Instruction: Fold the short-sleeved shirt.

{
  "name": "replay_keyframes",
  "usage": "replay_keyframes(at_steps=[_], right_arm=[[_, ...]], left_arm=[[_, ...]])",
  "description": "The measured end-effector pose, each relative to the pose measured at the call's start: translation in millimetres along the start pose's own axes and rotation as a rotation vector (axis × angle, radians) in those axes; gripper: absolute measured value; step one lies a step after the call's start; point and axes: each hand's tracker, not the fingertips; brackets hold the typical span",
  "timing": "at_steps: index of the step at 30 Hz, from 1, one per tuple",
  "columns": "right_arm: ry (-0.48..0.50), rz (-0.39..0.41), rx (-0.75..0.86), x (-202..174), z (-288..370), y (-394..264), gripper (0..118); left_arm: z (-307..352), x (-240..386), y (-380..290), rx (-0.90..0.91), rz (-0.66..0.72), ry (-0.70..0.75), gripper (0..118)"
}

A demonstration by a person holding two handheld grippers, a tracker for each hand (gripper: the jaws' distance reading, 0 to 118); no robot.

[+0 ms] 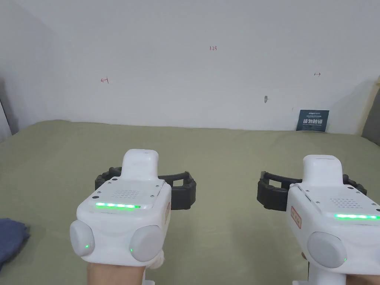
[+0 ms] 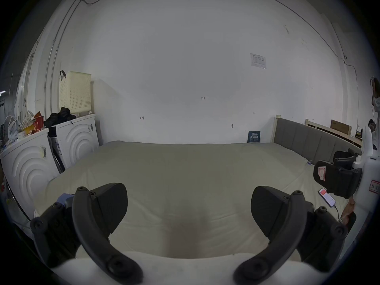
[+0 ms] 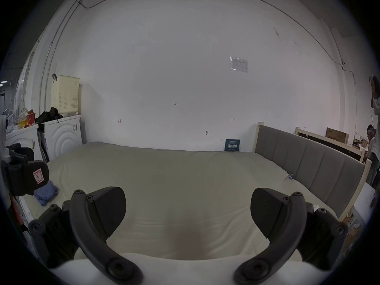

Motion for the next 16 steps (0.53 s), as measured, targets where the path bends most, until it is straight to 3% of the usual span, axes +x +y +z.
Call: replay_keyframes(at_steps=[5,11,16], right_arm=[[-0.011,-0.044,0.008,5,-4,1,118],[0.036,-0.029,-0.052,0,0,5,118],[-0.057,0.014,-0.029,-12,-5,2,118]], left_arm=[[0,-1,1,-0.007,-0.004,0.001,118],[-1,-5,2,-0.011,0.014,0.002,118],[-2,-3,1,-0.018,-0.001,0.0,118]])
